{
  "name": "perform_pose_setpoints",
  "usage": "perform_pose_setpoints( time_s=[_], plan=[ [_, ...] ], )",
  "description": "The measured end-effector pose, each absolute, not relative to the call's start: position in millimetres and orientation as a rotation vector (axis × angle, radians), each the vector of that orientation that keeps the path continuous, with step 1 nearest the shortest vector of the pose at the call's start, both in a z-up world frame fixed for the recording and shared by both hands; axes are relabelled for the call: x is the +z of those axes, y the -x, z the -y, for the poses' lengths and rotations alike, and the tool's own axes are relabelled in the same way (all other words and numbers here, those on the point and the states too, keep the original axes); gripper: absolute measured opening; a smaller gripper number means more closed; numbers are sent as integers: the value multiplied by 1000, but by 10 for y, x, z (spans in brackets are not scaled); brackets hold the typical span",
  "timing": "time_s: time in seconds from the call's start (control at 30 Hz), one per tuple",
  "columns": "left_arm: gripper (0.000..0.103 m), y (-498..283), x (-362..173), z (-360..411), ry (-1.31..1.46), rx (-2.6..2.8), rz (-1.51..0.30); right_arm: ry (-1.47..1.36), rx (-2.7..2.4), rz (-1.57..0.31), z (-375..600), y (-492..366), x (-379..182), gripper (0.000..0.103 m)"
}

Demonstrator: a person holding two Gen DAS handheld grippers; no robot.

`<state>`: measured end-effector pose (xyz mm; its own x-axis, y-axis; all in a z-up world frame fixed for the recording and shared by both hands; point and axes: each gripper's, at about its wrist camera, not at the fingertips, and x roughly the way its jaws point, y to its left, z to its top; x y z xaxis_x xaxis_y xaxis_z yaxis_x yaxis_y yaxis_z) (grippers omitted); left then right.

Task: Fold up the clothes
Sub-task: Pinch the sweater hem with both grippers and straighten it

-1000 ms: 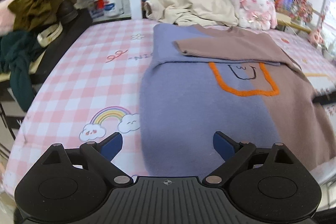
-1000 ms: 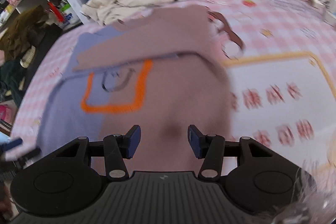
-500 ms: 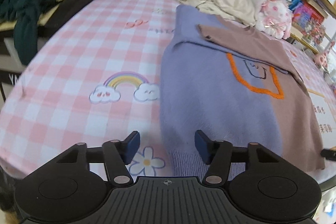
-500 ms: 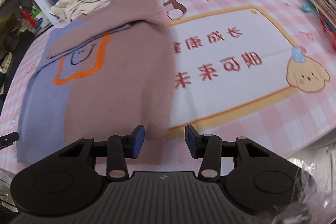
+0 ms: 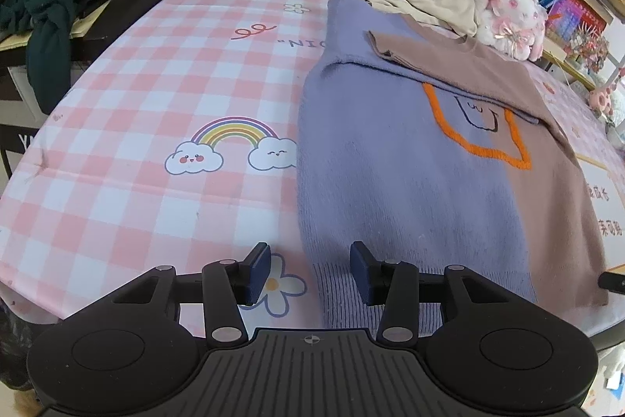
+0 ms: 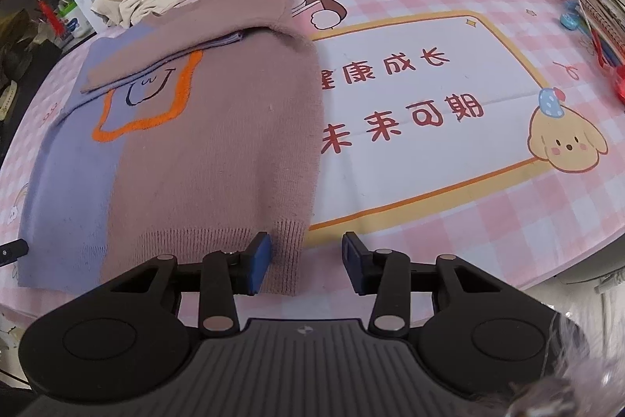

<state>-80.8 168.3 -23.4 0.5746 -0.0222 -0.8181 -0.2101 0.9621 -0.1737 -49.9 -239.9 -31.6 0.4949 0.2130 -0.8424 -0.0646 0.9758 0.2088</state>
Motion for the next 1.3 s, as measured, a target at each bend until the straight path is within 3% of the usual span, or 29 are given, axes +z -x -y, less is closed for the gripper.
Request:
perform_pose_setpoints(
  time_s=[0.17,0.5,0.77,0.9,0.97,1.0,1.1,1.13,1.3],
  plan=[
    [41,806,-233,-1680,259,119,-956,-137,171,-1040,2372,497,-321,36],
    [6,796,-188,-1565,192,92,-945,-45,211,-1033,2214,500,-314,10],
    [5,758,-81,-1490,210,31,-915,-93,269,-990,2163,493,-154,8],
    [6,744,-110,-1536,254,31,-928,-108,268,-1004,2156,465,-172,8],
    [13,734,-132,-1584,290,34,-937,-135,262,-1018,2188,449,-191,9],
    [17,732,-144,-1605,309,33,-943,-149,259,-1025,2207,440,-201,11],
    [46,728,-178,-1649,356,32,-957,-196,256,-1043,2255,428,-233,23],
    [51,731,-185,-1653,364,29,-958,-204,256,-1049,2258,425,-243,26],
    [51,719,-228,-1647,383,20,-974,-226,253,-1076,2259,399,-292,29]
  ],
)
